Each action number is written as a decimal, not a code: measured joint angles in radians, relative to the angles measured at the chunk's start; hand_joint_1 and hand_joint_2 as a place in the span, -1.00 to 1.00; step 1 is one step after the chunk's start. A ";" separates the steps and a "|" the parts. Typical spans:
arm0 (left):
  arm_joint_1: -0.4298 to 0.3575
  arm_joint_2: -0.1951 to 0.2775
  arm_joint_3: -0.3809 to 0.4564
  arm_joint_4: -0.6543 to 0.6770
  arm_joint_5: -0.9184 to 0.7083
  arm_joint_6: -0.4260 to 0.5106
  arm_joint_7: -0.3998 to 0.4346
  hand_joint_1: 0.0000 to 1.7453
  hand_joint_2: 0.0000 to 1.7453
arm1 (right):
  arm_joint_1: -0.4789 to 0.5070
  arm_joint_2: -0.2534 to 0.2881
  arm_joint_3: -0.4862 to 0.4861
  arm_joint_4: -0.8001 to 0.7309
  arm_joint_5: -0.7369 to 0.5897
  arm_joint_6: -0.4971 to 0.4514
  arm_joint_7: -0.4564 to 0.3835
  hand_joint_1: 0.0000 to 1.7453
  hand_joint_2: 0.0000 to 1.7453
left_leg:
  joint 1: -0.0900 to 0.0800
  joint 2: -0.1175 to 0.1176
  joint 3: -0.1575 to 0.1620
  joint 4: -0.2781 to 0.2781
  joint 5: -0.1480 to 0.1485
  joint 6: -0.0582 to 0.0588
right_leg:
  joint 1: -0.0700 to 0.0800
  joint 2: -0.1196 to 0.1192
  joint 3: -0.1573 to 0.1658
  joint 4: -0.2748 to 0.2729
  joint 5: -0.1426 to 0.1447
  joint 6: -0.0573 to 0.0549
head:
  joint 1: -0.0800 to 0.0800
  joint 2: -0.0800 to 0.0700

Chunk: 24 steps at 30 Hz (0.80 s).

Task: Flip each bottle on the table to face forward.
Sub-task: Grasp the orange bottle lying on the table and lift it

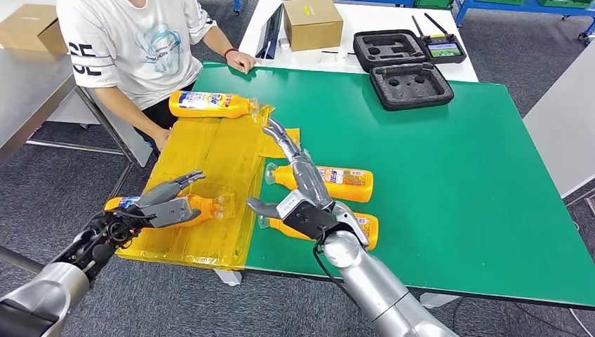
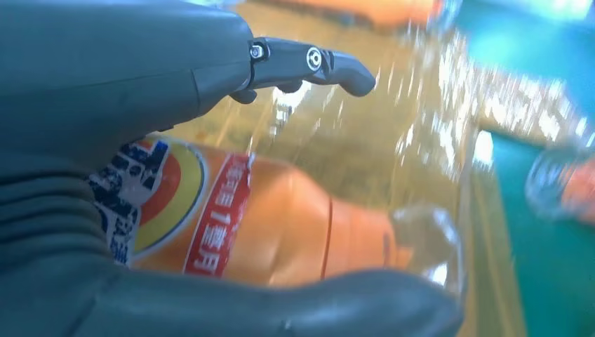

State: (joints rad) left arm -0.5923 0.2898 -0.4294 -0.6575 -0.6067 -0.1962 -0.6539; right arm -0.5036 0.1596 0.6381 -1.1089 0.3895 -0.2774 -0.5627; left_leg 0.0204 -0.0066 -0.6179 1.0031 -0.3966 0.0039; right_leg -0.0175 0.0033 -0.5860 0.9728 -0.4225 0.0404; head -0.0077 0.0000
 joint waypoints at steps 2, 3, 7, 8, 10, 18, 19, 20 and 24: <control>0.027 -0.020 0.026 -0.023 0.015 0.141 -0.015 -1.00 -1.00 | 0.004 -0.001 -0.001 0.000 0.005 0.005 0.001 -1.00 1.00 | 0.000 -0.001 -0.001 0.000 0.000 0.000 | 0.000 -0.001 -0.001 0.000 0.000 0.000 | 0.000 0.000; 0.043 -0.033 0.043 -0.041 0.015 0.255 -0.023 -1.00 -1.00 | 0.006 -0.001 -0.001 0.000 0.007 0.010 0.003 -1.00 1.00 | 0.000 -0.001 -0.002 0.000 0.000 0.000 | 0.000 -0.001 -0.002 0.000 0.000 0.000 | 0.000 0.000; 0.088 -0.086 0.093 -0.124 -0.020 0.761 -0.047 -1.00 -1.00 | 0.010 0.002 0.000 0.001 0.011 0.024 0.009 -1.00 1.00 | 0.000 -0.001 -0.006 0.001 0.000 0.000 | 0.000 -0.001 -0.005 0.000 0.001 0.000 | 0.000 0.000; 0.092 -0.092 0.099 -0.136 -0.024 0.806 -0.047 -1.00 -1.00 | 0.010 0.003 0.000 0.002 0.012 0.025 0.009 -1.00 1.00 | -0.001 -0.001 -0.006 0.001 0.000 0.000 | 0.000 -0.001 -0.005 0.000 0.001 0.001 | 0.000 0.000; 0.107 -0.101 0.114 -0.168 -0.035 0.836 -0.046 -1.00 -1.00 | 0.010 0.005 0.001 0.004 0.012 0.027 0.008 -1.00 1.00 | 0.000 -0.001 -0.006 0.001 0.000 0.000 | 0.000 -0.001 -0.006 0.000 0.001 0.001 | 0.000 0.000; 0.274 -0.206 0.393 -0.592 -0.138 0.858 -0.046 -1.00 -1.00 | -0.018 -0.034 0.021 0.019 0.173 0.114 0.203 -1.00 1.00 | 0.000 0.003 -0.009 0.001 0.000 0.000 | 0.000 0.002 -0.010 0.000 0.000 0.000 | 0.000 0.000; 0.292 -0.216 0.428 -0.639 -0.133 0.858 -0.046 -1.00 -1.00 | -0.021 -0.046 0.023 0.020 0.191 0.128 0.229 -1.00 1.00 | 0.000 0.002 -0.010 0.001 -0.001 0.000 | 0.000 0.002 -0.010 0.000 0.000 0.000 | 0.000 0.000; 0.309 -0.225 0.457 -0.679 -0.128 0.858 -0.046 -1.00 -1.00 | -0.025 -0.056 0.026 0.021 0.202 0.138 0.244 -1.00 1.00 | 0.000 0.002 -0.010 0.001 -0.001 0.000 | 0.000 0.002 -0.010 0.000 0.000 0.000 | 0.000 0.000; 0.356 -0.246 0.526 -0.780 -0.075 0.858 -0.046 -1.00 -1.00 | -0.041 -0.094 0.036 0.027 0.249 0.189 0.295 -1.00 1.00 | 0.000 0.002 -0.010 0.001 -0.001 0.000 | 0.000 0.002 -0.010 0.000 0.000 0.000 | 0.000 0.000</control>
State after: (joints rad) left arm -0.2364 0.0435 0.0966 -1.4374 -0.6818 0.6615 -0.7001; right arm -0.5447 0.0655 0.6739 -1.0818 0.6383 -0.0888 -0.2678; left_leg 0.0203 -0.0045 -0.6279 1.0037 -0.3972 0.0037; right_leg -0.0176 0.0051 -0.5958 0.9724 -0.4222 0.0408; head -0.0078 0.0000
